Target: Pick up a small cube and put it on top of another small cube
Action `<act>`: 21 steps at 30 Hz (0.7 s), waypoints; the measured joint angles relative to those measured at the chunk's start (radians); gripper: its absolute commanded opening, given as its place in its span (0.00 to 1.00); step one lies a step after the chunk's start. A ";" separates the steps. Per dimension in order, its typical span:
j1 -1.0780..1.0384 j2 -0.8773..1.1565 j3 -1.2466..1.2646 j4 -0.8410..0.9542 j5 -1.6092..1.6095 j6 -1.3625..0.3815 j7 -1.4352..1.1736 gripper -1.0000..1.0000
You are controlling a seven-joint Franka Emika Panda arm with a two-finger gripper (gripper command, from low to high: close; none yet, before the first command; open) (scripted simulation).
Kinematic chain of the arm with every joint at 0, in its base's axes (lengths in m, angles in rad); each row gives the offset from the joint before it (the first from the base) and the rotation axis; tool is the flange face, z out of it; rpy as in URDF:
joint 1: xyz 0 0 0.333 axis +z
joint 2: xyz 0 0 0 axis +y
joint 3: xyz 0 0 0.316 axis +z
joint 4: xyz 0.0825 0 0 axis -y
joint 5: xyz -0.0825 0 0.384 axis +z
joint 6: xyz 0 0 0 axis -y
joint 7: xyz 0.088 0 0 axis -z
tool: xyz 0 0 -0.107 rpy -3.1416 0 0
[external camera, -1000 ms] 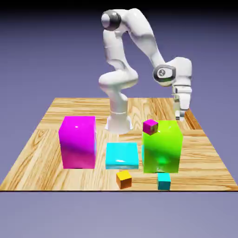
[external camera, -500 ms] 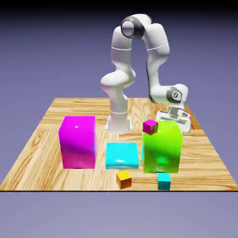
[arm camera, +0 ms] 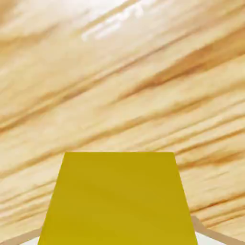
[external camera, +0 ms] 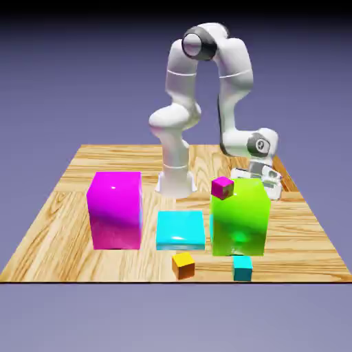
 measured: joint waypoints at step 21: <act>-0.541 0.327 0.173 0.756 0.731 -0.404 0.647 0.00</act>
